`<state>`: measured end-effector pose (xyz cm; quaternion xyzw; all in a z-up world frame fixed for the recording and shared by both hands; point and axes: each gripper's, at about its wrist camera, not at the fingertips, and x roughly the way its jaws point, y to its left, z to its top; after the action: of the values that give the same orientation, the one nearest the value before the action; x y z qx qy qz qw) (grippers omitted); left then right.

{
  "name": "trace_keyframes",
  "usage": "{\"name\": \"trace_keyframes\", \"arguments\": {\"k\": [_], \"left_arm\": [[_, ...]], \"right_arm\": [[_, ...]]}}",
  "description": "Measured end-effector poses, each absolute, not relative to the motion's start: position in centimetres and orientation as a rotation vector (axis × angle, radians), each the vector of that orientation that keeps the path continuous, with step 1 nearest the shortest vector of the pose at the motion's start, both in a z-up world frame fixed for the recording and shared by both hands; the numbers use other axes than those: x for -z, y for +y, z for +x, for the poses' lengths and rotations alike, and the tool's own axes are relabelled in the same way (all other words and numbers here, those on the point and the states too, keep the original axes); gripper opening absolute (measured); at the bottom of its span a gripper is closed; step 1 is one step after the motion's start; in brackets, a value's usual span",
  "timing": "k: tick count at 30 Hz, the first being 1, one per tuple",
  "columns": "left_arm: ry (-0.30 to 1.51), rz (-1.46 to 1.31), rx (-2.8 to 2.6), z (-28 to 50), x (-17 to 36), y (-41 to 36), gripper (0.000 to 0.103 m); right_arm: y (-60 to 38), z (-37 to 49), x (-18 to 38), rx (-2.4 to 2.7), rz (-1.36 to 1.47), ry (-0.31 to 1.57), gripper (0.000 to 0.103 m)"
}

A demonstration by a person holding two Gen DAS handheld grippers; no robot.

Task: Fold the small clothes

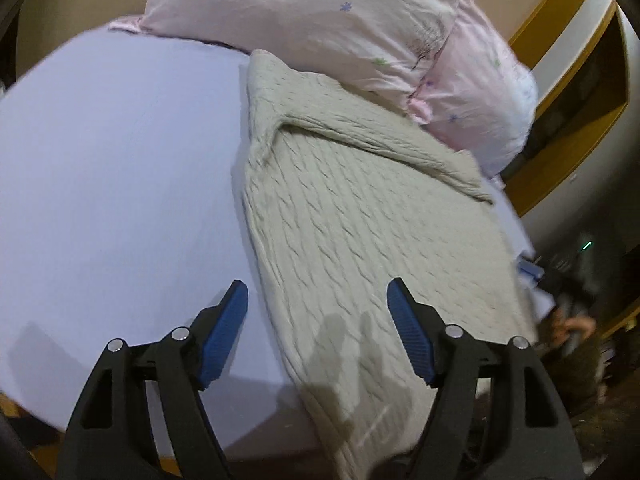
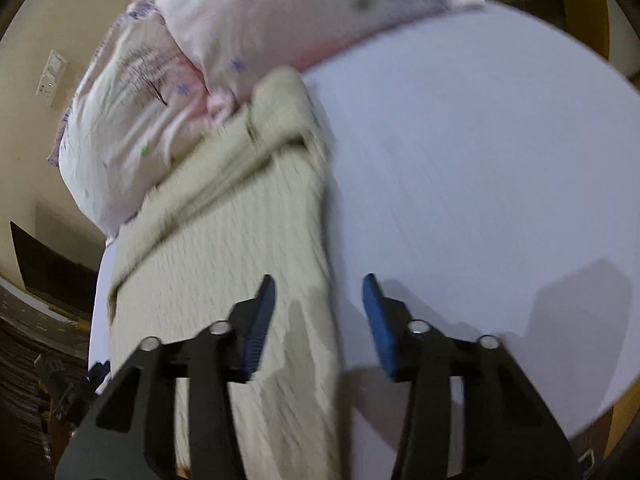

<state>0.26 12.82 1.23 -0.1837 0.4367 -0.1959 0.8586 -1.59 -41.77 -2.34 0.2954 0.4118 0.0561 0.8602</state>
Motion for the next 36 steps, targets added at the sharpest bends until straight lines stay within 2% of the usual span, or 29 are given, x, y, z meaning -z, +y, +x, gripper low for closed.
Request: {"name": "trace_keyframes", "arguments": {"k": [7,9,10,11,12,13,14,15,21,26,29,32,34,36], "left_arm": [[0.933,-0.456,0.513,-3.6,-0.7,11.7,0.072],[0.941,-0.465,0.516,-4.6,-0.7,11.4,0.066],[0.948,-0.469,0.512,-4.9,-0.6,11.4,0.062],[0.963,-0.469,0.499,-5.2,-0.6,11.2,0.054],[0.976,-0.466,0.484,-5.4,-0.6,11.2,0.042],[0.988,-0.465,0.474,-5.4,-0.4,11.2,0.035],[1.014,-0.471,0.469,-5.4,-0.1,11.0,0.020],[1.034,-0.480,0.475,-5.3,0.1,10.9,0.011],[0.958,-0.488,0.536,-3.4,-2.6,11.4,0.008],[0.781,-0.453,0.482,5.0,-7.5,12.9,0.008],[0.744,-0.510,0.393,12.5,-7.6,13.9,0.008],[0.817,-0.555,0.306,20.0,-4.3,14.5,0.007],[0.878,-0.606,0.287,22.0,-2.1,15.0,0.007],[0.894,-0.669,0.306,22.7,-1.0,15.7,0.007]], "right_arm": [[-40.3,-6.5,5.5,-0.464,0.785,0.914,0.028],[-40.0,-7.3,6.6,-0.536,0.839,0.923,0.023],[-39.8,-7.4,7.2,-0.563,0.860,0.936,0.013],[-39.5,-7.4,7.6,-0.575,0.867,0.939,0.009],[-39.2,-7.4,7.7,-0.597,0.874,0.926,0.009],[-39.0,-7.3,7.5,-0.613,0.877,0.910,0.009],[-39.0,-7.1,7.2,-0.627,0.881,0.897,0.009],[-39.0,-6.9,6.6,-0.646,0.888,0.872,0.009],[-40.3,-3.1,0.3,-0.685,0.889,0.659,0.008],[-41.4,5.8,-4.7,-0.656,0.881,0.526,0.008],[-42.1,12.3,-4.2,-0.590,0.916,0.528,0.008],[-42.2,18.3,-1.5,-0.456,0.930,0.624,0.008],[-42.3,20.3,0.4,-0.416,0.973,0.680,0.008],[-42.3,21.2,0.0,-0.429,0.958,0.657,0.008]]}}
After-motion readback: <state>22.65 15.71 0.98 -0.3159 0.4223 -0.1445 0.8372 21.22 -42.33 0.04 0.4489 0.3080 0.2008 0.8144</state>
